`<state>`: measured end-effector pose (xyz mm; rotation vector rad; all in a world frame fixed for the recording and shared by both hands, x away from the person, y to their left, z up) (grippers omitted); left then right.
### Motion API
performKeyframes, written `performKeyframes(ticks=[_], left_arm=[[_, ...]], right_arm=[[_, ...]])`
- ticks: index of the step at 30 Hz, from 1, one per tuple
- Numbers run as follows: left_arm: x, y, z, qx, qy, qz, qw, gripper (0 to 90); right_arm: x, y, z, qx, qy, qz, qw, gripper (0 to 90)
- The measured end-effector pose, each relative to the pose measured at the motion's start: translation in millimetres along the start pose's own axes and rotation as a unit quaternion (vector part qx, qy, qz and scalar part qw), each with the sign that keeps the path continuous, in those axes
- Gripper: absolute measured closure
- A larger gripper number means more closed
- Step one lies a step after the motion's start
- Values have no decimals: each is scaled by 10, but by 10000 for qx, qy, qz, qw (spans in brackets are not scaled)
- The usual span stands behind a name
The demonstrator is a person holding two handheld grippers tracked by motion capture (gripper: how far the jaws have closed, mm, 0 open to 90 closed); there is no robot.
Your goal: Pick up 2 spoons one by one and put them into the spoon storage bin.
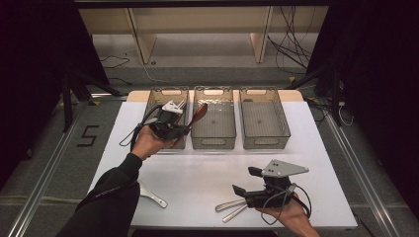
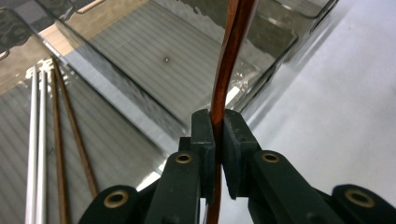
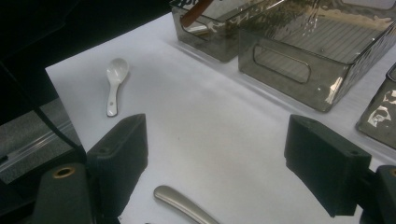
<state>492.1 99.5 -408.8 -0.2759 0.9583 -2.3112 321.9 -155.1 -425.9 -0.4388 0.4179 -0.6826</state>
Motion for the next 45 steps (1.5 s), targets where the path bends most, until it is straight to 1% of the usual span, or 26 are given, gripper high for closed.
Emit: performKeyframes(ticks=[9, 12, 13, 16, 17, 20, 25, 28, 31, 38, 40, 42, 43, 45], left_arm=[[-72, 88, 230, 207, -239, 18, 9995, 834], [-98, 115, 290, 223, -245, 65, 9994, 834], [-100, 128, 310, 264, -295, 72, 9992, 833], [-111, 155, 352, 234, -238, 98, 9994, 834], [-112, 167, 366, 269, -276, 110, 9992, 834], [-128, 209, 389, 273, -284, 139, 9991, 834], [-141, 273, 434, 297, -338, 103, 9989, 834], [-144, 320, 469, 338, -381, 126, 9986, 833], [-146, 365, 495, 389, -428, 105, 9983, 833], [-154, 462, 509, 360, -445, 109, 9983, 833], [-160, 478, 521, 417, -506, 89, 9978, 833], [-158, 487, 526, 430, -478, 64, 9979, 833], [-158, 499, 527, 452, -515, 31, 9976, 833], [-159, 520, 522, 432, -538, 64, 9976, 832]], right_arm=[[-6, -1, -2, -10, -1, 7, 10000, 225], [-7, 2, -1, -9, 7, 12, 10000, 225], [-9, 1, -2, -11, 1, 14, 10000, 225], [-9, 3, -2, -10, -2, 16, 10000, 226], [-8, 4, -3, -13, -2, 16, 10000, 226], [-8, 4, -3, -14, 1, 20, 10000, 225], [-12, 10, -3, -1, -2, 28, 10000, 226], [-12, 12, -3, -14, -9, 35, 10000, 226], [-11, 9, -4, -15, 4, 31, 10000, 226], [-10, 7, -3, -9, 12, 39, 10000, 227], [-11, 7, -3, -7, 9, 46, 10000, 227], [-12, 8, -3, -10, 14, 46, 10000, 227], [-12, 8, -4, -12, 12, 45, 10000, 227], [-14, 8, -4, 0, 3, 46, 10000, 227]])
Point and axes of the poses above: each handheld gripper's, and its own axes: y roughly forward along the jaws, z roughly out of its top, x roughly to its right, the point moved 5 cm from there along y, roughly forward along the jaws, and after that the axes turned 6 degrees about y, right-handed, at the moved point
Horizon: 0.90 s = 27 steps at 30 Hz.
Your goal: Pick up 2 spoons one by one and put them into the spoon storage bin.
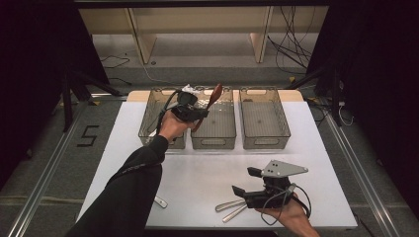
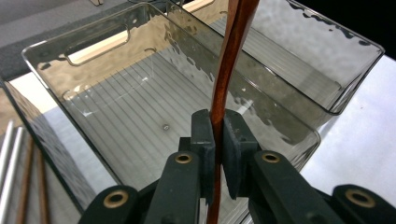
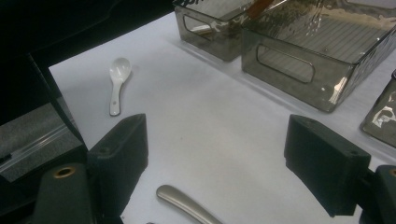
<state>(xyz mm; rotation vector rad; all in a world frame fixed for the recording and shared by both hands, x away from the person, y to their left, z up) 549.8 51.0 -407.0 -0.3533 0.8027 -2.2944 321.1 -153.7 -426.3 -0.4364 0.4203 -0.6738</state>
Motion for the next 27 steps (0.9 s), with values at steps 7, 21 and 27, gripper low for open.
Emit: performKeyframes(ticks=[7, 21, 27], left_arm=[[-14, 58, -51, -28, -37, 22, 10000, 830], [-51, 161, -155, -133, -247, 126, 9995, 789], [-40, 56, -169, -214, -171, 94, 9996, 630]], right_arm=[[-1, 4, -1, -18, 9, 3, 10000, 227], [0, 1, -4, -15, 2, 0, 10000, 227], [0, 0, -7, -27, 1, 1, 10000, 227]])
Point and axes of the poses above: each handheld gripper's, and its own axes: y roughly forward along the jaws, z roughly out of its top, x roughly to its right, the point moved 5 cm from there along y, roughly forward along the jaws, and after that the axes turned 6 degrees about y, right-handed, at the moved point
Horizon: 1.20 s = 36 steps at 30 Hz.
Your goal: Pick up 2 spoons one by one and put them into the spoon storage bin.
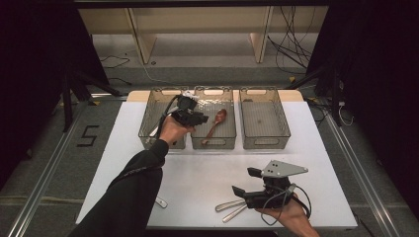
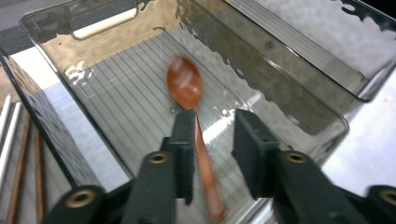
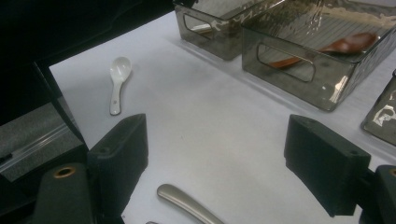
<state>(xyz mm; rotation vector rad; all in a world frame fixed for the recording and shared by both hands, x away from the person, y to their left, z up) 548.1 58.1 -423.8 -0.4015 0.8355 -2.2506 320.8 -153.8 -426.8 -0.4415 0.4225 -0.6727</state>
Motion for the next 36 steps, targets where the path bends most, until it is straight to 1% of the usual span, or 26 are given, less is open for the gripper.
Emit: performKeyframes(ticks=[1, 2, 4, 5, 6, 7, 8, 9, 10, 13, 14, 16, 19, 21, 23, 24, 25, 28, 31, 33, 34, 36], left_arm=[[3, -28, -3, -13, -37, -27, 10000, 588], [11, -58, -12, -54, -4, -60, 10000, 564], [27, -131, -42, -172, 181, 23, 9997, 505], [42, -173, -60, -219, 230, 39, 9995, 472], [56, -218, -81, -259, 319, 4, 9992, 439], [64, -268, -102, -285, 387, 13, 9988, 414], [76, -313, -124, -286, 408, -12, 9988, 389], [92, -360, -149, -327, 479, -55, 9983, 368], [111, -406, -174, -355, 521, -101, 9980, 353], [150, -545, -244, -354, 708, -153, 9967, 322], [163, -586, -270, -357, 734, -170, 9965, 317], [190, -654, -329, -357, 794, -217, 9960, 302], [227, -737, -446, -368, 953, -226, 9945, 286], [235, -776, -528, -419, 1101, -176, 9929, 284], [233, -821, -614, -531, 1267, -37, 9905, 278], [239, -846, -658, -601, 1312, -44, 9895, 273], [250, -872, -705, -661, 1368, -98, 9883, 264], [269, -963, -815, -760, 1484, -92, 9860, 257], [283, -1034, -897, -750, 1518, -87, 9855, 247], [294, -1063, -954, -770, 1576, -176, 9843, 242], [293, -1074, -982, -796, 1601, -172, 9837, 237], [285, -1096, -1034, -915, 1730, -135, 9806, 229]], right_arm=[[0, 1, 0, 3, -15, 1, 10000, 227], [-1, 3, 2, 13, -10, 2, 10000, 227], [-4, 3, 3, 18, -8, 0, 10000, 227], [-6, 2, 2, 14, -19, -2, 10000, 227], [-5, 0, 2, 20, -20, -9, 10000, 227], [-3, -1, 1, 26, -10, -6, 10000, 227], [1, -2, -1, 11, -2, -20, 10000, 227], [1, -5, -5, -6, 7, -25, 10000, 227], [0, -7, -6, -4, 12, -27, 10000, 227], [1, -13, -10, 14, 23, -56, 10000, 227], [2, -14, -12, 17, 20, -64, 10000, 227], [1, -16, -15, 19, 20, -66, 10000, 227], [1, -17, -19, 5, 33, -75, 10000, 227], [1, -16, -17, 11, 29, -83, 10000, 227], [1, -12, -12, 22, 18, -79, 10000, 227], [1, -12, -13, 14, 15, -85, 10000, 227], [0, -13, -12, 19, 13, -83, 10000, 227], [6, -19, -9, 28, 0, -86, 10000, 227], [12, -24, -7, 27, 13, -92, 10000, 227], [9, -22, -6, 30, 3, -85, 10000, 227], [7, -23, -4, 30, 6, -79, 10000, 227], [4, -20, -1, 35, 7, -78, 10000, 227]])
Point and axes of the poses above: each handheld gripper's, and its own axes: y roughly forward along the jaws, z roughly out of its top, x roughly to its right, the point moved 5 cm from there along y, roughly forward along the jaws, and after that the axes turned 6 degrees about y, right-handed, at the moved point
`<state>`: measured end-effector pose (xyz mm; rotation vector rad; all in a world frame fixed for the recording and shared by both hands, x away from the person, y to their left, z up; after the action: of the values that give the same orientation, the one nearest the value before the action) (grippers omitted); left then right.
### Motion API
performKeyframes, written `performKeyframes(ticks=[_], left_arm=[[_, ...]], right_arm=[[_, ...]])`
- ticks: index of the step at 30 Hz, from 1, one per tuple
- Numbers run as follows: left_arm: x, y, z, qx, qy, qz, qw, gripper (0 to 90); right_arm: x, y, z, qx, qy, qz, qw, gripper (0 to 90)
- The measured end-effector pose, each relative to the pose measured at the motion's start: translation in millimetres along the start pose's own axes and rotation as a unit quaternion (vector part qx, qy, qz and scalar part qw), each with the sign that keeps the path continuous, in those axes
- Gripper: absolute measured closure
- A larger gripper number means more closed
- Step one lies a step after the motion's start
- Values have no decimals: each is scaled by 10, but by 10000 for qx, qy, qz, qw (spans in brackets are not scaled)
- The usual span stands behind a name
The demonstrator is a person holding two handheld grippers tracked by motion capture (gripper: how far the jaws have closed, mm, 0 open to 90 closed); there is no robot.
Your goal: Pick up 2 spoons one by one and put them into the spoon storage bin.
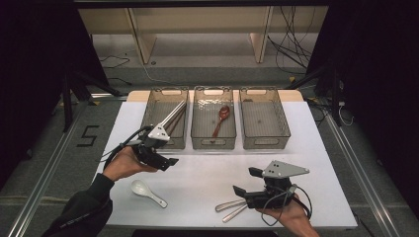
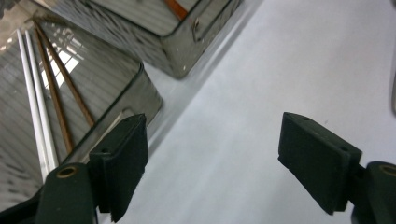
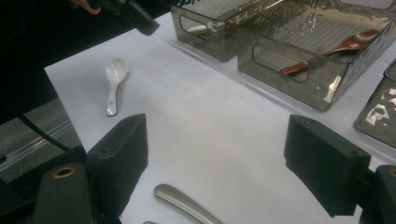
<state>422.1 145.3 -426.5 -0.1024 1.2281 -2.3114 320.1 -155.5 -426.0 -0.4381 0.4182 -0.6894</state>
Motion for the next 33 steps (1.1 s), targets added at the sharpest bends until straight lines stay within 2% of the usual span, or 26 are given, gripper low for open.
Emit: performKeyframes(ticks=[7, 12, 15, 19, 22, 25, 26, 30, 32, 33], left_arm=[[83, -81, -138, -304, 359, 2, 9989, 202], [171, -117, -257, -628, 626, -147, 9960, 197], [221, -127, -336, -760, 665, -260, 9946, 194], [266, -120, -458, -889, 701, -310, 9931, 194], [314, -78, -564, -1130, 853, -365, 9893, 194], [367, -37, -630, -1270, 916, -440, 9867, 194], [374, -34, -649, -1359, 1001, -489, 9844, 197], [416, 5, -714, -1512, 1042, -520, 9816, 213], [421, 13, -750, -1653, 1116, -592, 9781, 222], [437, 29, -765, -1640, 1100, -613, 9784, 224]], right_arm=[[2, 7, 0, -6, 1, 1, 10000, 227], [1, 6, -2, -14, -16, -1, 10000, 227], [4, 2, -2, -21, -14, -16, 10000, 226], [8, 3, -7, -25, -18, -29, 10000, 226], [3, 4, -7, -36, -16, -20, 10000, 226], [3, 7, -4, -30, -26, -17, 10000, 226], [3, 9, -4, -35, -25, -18, 10000, 226], [1, 10, -5, -40, -29, -14, 10000, 226], [0, 10, -8, -46, -19, -13, 10000, 226], [1, 7, -8, -49, -21, -18, 10000, 226]])
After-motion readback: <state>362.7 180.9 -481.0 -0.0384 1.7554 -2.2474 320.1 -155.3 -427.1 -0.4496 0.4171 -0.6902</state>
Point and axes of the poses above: each handheld gripper's, and its own axes: y roughly forward along the jaws, z roughly out of its top, x roughly to its right, the point moved 5 cm from there along y, roughly forward along the jaws, and after that the axes turned 6 degrees about y, right-handed, at the moved point
